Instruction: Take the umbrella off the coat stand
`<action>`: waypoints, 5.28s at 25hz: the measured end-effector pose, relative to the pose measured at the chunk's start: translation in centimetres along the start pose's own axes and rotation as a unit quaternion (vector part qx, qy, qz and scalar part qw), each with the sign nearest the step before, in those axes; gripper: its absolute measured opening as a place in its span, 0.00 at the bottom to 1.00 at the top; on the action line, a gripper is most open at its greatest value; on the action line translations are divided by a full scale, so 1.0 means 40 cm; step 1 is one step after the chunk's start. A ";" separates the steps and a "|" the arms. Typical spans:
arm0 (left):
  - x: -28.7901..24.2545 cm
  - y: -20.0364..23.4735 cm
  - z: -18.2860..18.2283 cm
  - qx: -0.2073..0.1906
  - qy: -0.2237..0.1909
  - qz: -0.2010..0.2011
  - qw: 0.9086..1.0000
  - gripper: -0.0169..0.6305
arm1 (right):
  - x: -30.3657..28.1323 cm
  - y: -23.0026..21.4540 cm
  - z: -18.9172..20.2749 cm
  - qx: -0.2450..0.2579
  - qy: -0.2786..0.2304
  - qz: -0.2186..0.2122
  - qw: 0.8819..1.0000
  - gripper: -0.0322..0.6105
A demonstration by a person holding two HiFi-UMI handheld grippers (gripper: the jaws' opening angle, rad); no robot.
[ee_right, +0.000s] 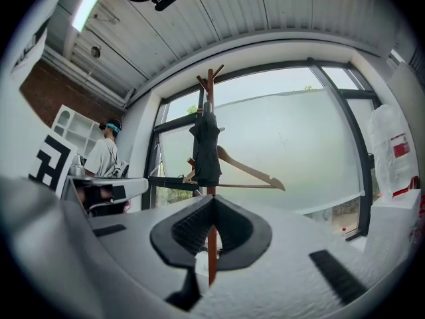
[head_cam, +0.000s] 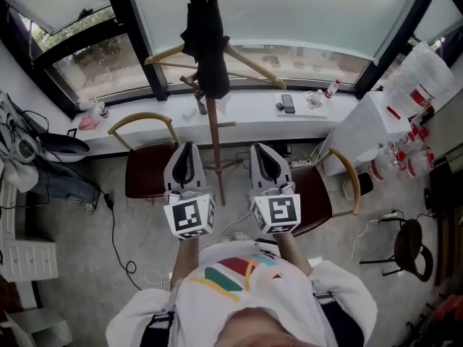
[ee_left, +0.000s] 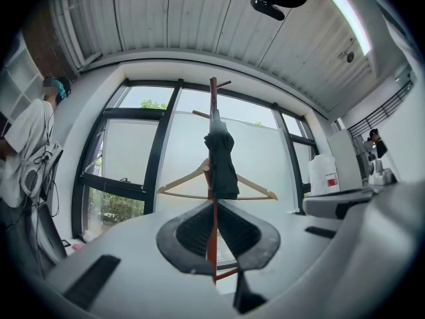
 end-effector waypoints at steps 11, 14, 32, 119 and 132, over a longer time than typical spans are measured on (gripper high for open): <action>0.010 -0.052 0.032 0.004 0.031 0.002 1.000 0.05 | 0.034 -0.029 0.016 -0.012 0.005 -0.007 1.000 0.05; 0.008 -0.058 0.026 0.004 0.028 0.003 1.000 0.05 | 0.039 -0.031 0.020 -0.011 0.008 -0.008 1.000 0.05; -0.326 -0.097 -0.231 0.024 0.019 0.073 0.997 0.53 | 0.057 -0.050 0.007 -0.021 -0.005 -0.007 1.000 0.05; -0.371 -0.094 -0.466 0.002 0.035 0.142 0.989 0.38 | 0.104 -0.087 -0.001 -0.026 -0.025 -0.005 0.999 0.05; -0.367 -0.088 -0.568 0.011 -0.008 0.127 0.992 0.38 | 0.120 -0.096 -0.046 -0.018 -0.048 0.000 0.999 0.05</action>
Point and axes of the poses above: the fingertips, and each gripper's own axes: x backward along the fingers, y to its left, z out of its underside, the point moved 3 cm from there along x, backward along the fingers, and after that the axes turned 11 degrees about -z, right-handed, at the moved point
